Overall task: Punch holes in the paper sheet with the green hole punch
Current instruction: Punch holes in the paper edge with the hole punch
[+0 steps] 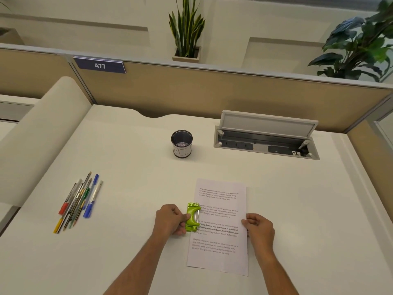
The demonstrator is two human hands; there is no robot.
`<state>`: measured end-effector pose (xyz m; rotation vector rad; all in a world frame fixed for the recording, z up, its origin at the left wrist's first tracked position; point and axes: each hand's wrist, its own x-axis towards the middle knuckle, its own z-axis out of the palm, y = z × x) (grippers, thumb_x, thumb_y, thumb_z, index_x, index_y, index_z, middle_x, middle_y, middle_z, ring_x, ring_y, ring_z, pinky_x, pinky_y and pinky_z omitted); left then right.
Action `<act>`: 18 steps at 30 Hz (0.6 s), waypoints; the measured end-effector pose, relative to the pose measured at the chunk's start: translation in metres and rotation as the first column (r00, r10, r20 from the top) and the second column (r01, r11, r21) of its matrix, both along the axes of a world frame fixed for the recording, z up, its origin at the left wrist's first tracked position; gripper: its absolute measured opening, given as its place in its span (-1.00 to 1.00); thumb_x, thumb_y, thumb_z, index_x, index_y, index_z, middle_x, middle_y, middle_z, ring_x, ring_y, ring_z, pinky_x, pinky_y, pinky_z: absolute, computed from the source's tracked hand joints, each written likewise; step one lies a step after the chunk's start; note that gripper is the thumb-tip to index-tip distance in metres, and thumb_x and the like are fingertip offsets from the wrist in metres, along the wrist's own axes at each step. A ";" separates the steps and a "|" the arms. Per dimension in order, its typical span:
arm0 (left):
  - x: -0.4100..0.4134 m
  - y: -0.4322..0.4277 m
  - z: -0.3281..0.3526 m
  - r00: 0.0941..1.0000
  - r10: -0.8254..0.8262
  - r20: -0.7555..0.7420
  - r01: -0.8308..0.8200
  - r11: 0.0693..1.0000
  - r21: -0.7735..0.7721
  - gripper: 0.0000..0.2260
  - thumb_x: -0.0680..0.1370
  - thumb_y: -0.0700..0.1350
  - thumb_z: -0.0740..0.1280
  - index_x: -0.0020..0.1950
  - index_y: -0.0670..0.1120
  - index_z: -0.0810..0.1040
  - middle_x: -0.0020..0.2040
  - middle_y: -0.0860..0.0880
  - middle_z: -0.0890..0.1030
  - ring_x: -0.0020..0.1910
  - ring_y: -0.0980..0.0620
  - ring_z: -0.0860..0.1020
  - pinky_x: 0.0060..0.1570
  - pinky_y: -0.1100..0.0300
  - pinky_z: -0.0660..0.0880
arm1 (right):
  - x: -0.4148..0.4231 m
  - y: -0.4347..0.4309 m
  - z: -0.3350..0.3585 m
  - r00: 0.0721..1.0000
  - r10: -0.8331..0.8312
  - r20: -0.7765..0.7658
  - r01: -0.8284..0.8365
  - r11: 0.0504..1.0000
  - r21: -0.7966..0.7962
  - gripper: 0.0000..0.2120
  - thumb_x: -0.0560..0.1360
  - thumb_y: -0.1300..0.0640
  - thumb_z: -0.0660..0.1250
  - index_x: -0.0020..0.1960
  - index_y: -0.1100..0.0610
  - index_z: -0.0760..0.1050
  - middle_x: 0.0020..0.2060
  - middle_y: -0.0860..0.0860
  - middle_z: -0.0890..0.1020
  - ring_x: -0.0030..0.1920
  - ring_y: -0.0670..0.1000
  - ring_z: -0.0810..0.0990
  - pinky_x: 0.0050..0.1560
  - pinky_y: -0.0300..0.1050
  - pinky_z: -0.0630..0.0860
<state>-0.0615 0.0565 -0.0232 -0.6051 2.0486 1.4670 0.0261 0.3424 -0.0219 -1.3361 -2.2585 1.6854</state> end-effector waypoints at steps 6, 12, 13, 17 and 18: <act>0.002 0.004 0.009 0.998 -0.042 -0.053 0.038 0.997 -0.071 -0.72 0.46 -0.22 0.67 -0.17 -0.25 0.58 -0.35 -0.21 0.75 -0.43 -0.21 0.74 -0.44 0.05 0.68 | 0.000 0.001 0.000 1.000 -0.013 -0.006 0.013 0.999 -0.045 -0.83 0.45 0.35 0.58 -0.03 0.13 0.73 -0.17 0.14 0.79 -0.04 0.27 0.78 0.12 0.33 0.70; 0.005 0.006 0.018 0.995 -0.011 -0.101 0.000 0.995 -0.103 -0.76 0.40 -0.26 0.70 -0.13 -0.21 0.65 -0.19 -0.25 0.75 -0.32 -0.25 0.78 -0.38 0.07 0.68 | 0.003 0.004 0.003 0.999 -0.025 -0.021 0.022 0.993 -0.113 -0.82 0.46 0.38 0.57 -0.02 0.15 0.73 -0.13 0.16 0.80 -0.02 0.32 0.78 0.06 0.32 0.73; 0.006 0.006 0.019 0.995 -0.009 -0.102 -0.002 0.994 -0.105 -0.76 0.40 -0.26 0.70 -0.12 -0.21 0.66 -0.18 -0.24 0.76 -0.34 -0.22 0.77 -0.38 0.08 0.68 | 0.003 0.005 0.003 0.999 -0.027 -0.024 0.023 0.992 -0.127 -0.81 0.46 0.39 0.56 -0.01 0.16 0.73 -0.12 0.17 0.80 -0.02 0.31 0.78 0.07 0.31 0.74; 0.008 0.008 0.022 0.994 -0.004 -0.109 -0.008 0.994 -0.113 -0.80 0.40 -0.23 0.70 -0.10 -0.18 0.71 -0.19 -0.20 0.78 -0.33 -0.26 0.77 -0.32 0.00 0.73 | 0.003 0.007 0.005 0.998 -0.045 -0.040 0.037 0.983 -0.178 -0.80 0.46 0.42 0.55 0.05 0.23 0.72 -0.08 0.23 0.79 -0.07 0.27 0.76 0.10 0.28 0.73; 0.008 0.009 0.024 0.994 -0.005 -0.111 -0.008 0.993 -0.118 -0.80 0.40 -0.22 0.70 -0.11 -0.17 0.73 -0.20 -0.21 0.78 -0.29 -0.29 0.77 -0.29 -0.05 0.74 | 0.003 0.007 0.005 0.998 -0.046 -0.042 0.037 0.982 -0.185 -0.80 0.46 0.42 0.55 0.06 0.24 0.72 -0.09 0.23 0.79 -0.07 0.27 0.76 0.10 0.28 0.73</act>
